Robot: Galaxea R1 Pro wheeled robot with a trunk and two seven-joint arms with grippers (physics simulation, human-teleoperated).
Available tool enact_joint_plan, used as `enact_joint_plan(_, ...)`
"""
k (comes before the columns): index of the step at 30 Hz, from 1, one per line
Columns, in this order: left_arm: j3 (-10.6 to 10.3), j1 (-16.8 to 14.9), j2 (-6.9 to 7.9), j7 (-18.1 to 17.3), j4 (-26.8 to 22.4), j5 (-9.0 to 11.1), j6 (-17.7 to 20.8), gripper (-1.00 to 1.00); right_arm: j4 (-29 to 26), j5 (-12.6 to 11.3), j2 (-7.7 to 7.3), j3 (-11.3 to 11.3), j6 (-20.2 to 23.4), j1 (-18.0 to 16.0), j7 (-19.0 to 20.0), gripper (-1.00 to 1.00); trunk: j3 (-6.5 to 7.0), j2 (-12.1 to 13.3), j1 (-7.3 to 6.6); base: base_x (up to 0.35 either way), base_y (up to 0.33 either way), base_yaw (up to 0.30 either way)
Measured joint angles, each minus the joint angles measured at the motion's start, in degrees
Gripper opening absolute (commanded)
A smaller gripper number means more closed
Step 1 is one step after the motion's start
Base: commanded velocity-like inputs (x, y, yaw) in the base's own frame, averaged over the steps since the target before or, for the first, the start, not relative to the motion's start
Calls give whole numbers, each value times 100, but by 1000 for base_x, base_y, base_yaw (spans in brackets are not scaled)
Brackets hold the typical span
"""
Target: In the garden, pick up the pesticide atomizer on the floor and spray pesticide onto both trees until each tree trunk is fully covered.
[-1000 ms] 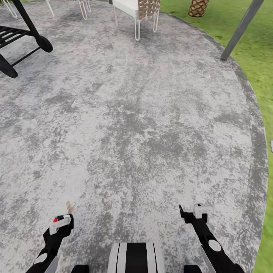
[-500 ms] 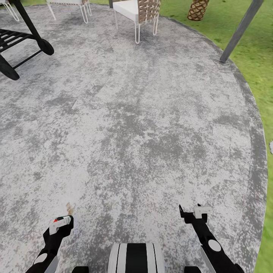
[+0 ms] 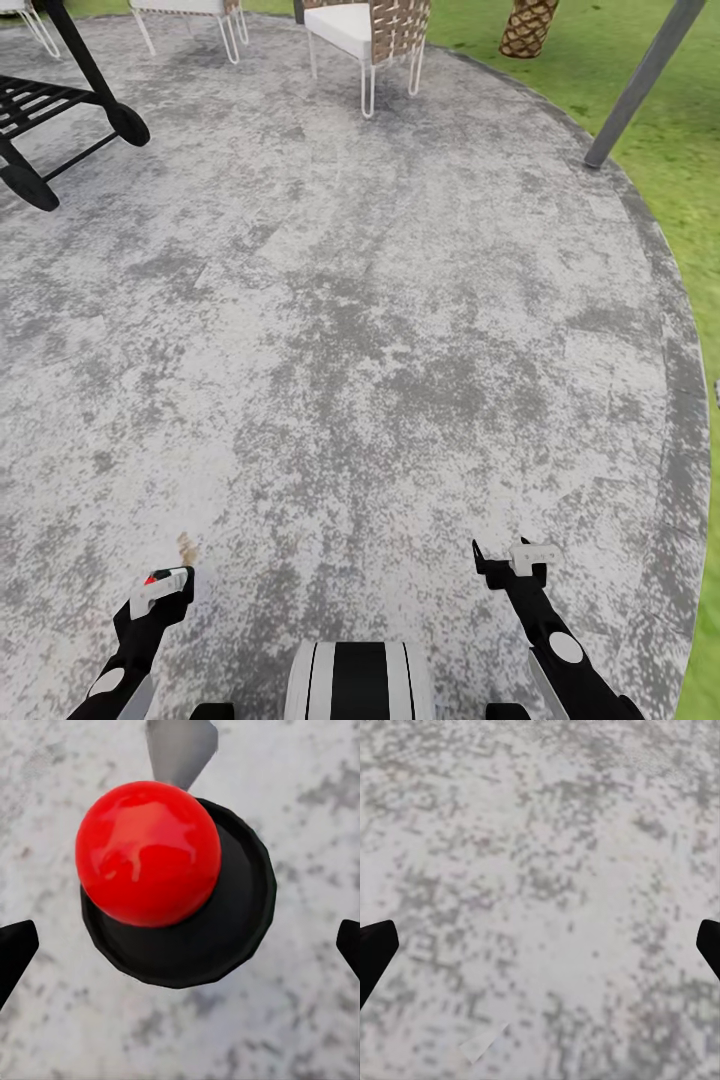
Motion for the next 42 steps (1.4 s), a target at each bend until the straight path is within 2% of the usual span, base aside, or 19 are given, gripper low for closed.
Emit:
enact_joint_plan(26,1,0,0,0,0,1,0,100,0,6,0,0,0,0,0,100,123,0,0,0,0,0)
enact_joint_plan(42,7,1,0,0,-1,1,0,100,0,3,0,0,0,0,0,100,150,0,0,0,0,31)
